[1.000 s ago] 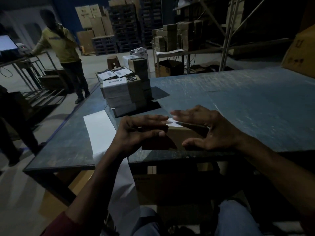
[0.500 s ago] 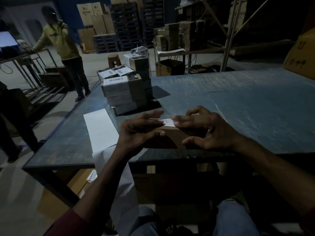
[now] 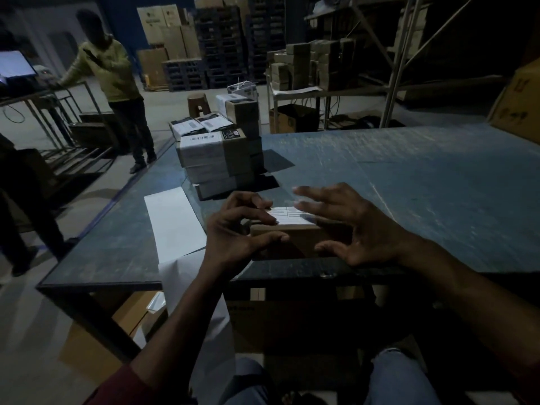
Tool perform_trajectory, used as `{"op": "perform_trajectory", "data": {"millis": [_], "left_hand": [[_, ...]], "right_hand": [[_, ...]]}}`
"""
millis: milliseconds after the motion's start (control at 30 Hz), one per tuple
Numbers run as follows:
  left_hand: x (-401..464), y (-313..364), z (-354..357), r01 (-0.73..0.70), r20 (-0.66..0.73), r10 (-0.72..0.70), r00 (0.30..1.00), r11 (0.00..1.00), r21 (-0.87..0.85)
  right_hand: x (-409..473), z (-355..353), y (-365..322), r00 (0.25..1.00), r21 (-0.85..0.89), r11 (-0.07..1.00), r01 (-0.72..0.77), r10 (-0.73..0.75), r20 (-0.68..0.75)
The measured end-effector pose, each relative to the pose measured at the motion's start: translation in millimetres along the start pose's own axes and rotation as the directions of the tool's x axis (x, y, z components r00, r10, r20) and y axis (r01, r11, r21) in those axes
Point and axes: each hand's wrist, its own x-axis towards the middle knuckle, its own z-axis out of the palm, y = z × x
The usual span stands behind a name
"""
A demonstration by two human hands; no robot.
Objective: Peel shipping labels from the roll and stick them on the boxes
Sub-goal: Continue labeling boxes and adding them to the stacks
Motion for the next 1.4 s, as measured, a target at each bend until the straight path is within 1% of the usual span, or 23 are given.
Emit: {"op": "perform_trajectory", "data": {"millis": [33, 67, 167, 200, 267, 300, 333, 400, 433, 467, 533, 600, 633, 667, 733, 767, 833, 933, 1000, 1067, 1167, 1267, 1400], "left_hand": [[-0.3, -1.3, -1.4, -0.016, 0.009, 0.016, 1.000, 1.000, 0.012], [-0.4, -3.0, -2.9, -0.019, 0.003, 0.019, 1.000, 1.000, 0.006], [-1.1, -4.4, -4.3, 0.004, -0.042, -0.006, 0.999, 0.999, -0.045], [-1.5, -4.6, -3.6, 0.009, -0.055, -0.011, 0.998, 0.999, -0.043], [-0.8, -4.5, -1.9, 0.039, -0.061, -0.042, 0.997, 0.998, -0.059], [0.0, -2.8, -1.7, 0.114, -0.050, -0.120, 0.992, 0.987, -0.116], [1.2, 1.1, -1.2, 0.236, -0.019, -0.244, 0.969, 0.951, -0.201], [2.9, 7.9, 1.9, 0.479, 0.112, -0.468, 0.877, 0.824, -0.304], [3.2, 10.6, 4.4, 0.563, 0.156, -0.542, 0.826, 0.776, -0.285], [3.5, 13.8, 6.8, 0.624, 0.176, -0.599, 0.781, 0.735, -0.267], [4.5, 16.0, 9.3, 0.671, 0.168, -0.655, 0.736, 0.676, -0.305], [6.3, 19.0, 9.3, 0.666, 0.164, -0.660, 0.733, 0.648, -0.370], [6.5, 19.7, 8.6, 0.649, 0.160, -0.644, 0.748, 0.662, -0.374], [6.2, 21.0, 8.4, 0.624, 0.154, -0.619, 0.770, 0.681, -0.383], [4.3, 17.8, 7.1, 0.530, 0.127, -0.527, 0.841, 0.751, -0.394], [2.9, 15.9, 6.1, 0.457, 0.103, -0.453, 0.886, 0.812, -0.363], [-0.8, 9.7, 6.3, 0.286, 0.046, -0.283, 0.958, 0.928, -0.239], [-4.8, 4.3, 8.6, 0.152, 0.003, -0.152, 0.988, 0.985, -0.078], [-6.7, 3.4, 7.6, 0.132, 0.001, -0.132, 0.991, 0.989, -0.067], [-7.4, 3.7, 5.4, 0.155, -0.009, -0.157, 0.988, 0.982, -0.105], [-8.6, 3.9, 1.8, 0.175, -0.033, -0.180, 0.983, 0.978, -0.110], [-8.4, 3.2, 1.1, 0.190, -0.016, -0.192, 0.981, 0.978, -0.090], [-2.9, 10.0, -1.0, 0.195, 0.029, -0.193, 0.981, 0.973, -0.123]], "right_hand": [[-0.4, 2.7, 1.4, 0.999, 0.011, 1.000, 0.009, -0.010, 0.032], [-1.3, 5.1, 2.6, 1.000, 0.048, 0.999, 0.015, -0.016, 0.022], [-5.3, 4.3, 3.9, 0.987, 0.224, 0.973, 0.047, -0.012, -0.157], [-6.3, 2.4, 2.3, 0.976, 0.242, 0.968, 0.063, -0.009, -0.216], [-6.5, -0.5, -2.2, 0.960, 0.189, 0.978, 0.086, -0.031, -0.278], [-6.4, -0.9, -4.0, 0.958, 0.152, 0.984, 0.093, -0.047, -0.284], [-6.3, -0.6, -5.5, 0.956, 0.115, 0.988, 0.106, -0.069, -0.285], [-7.6, 1.9, -7.8, 0.947, 0.038, 0.987, 0.154, -0.136, -0.290], [-8.7, 3.0, -8.2, 0.941, 0.003, 0.983, 0.182, -0.173, -0.290], [-10.1, 4.6, -8.2, 0.933, -0.034, 0.976, 0.213, -0.214, -0.288], [-10.4, 7.1, -9.8, 0.909, -0.140, 0.951, 0.274, -0.304, -0.285], [-9.4, 8.2, -12.0, 0.894, -0.226, 0.924, 0.308, -0.362, -0.265], [-9.5, 8.0, -13.4, 0.902, -0.232, 0.927, 0.294, -0.349, -0.254], [-9.3, 6.3, -15.2, 0.922, -0.222, 0.943, 0.248, -0.300, -0.245], [-7.3, -0.9, -15.8, 0.972, -0.153, 0.986, 0.066, -0.098, -0.213], [-6.2, -5.6, -14.1, 0.985, -0.106, 0.994, -0.009, -0.010, -0.173], [-2.9, -10.0, -11.3, 0.996, -0.042, 0.997, -0.060, 0.057, -0.067], [-1.2, -0.6, -8.3, 0.997, -0.130, 0.991, -0.032, 0.040, 0.060], [-5.3, 5.7, -6.0, 0.997, -0.166, 0.986, -0.022, 0.035, 0.076], [-10.2, 6.1, -1.9, 1.000, -0.149, 0.989, -0.017, 0.020, 0.021], [-12.5, -2.6, 2.9, 0.997, -0.144, 0.987, -0.065, 0.059, -0.045], [-0.2, -6.6, -7.1, 0.996, -0.199, 0.978, -0.066, 0.076, 0.044], [25.9, -6.7, -13.1, 0.966, -0.047, 0.986, -0.158, 0.164, 0.202]]}}
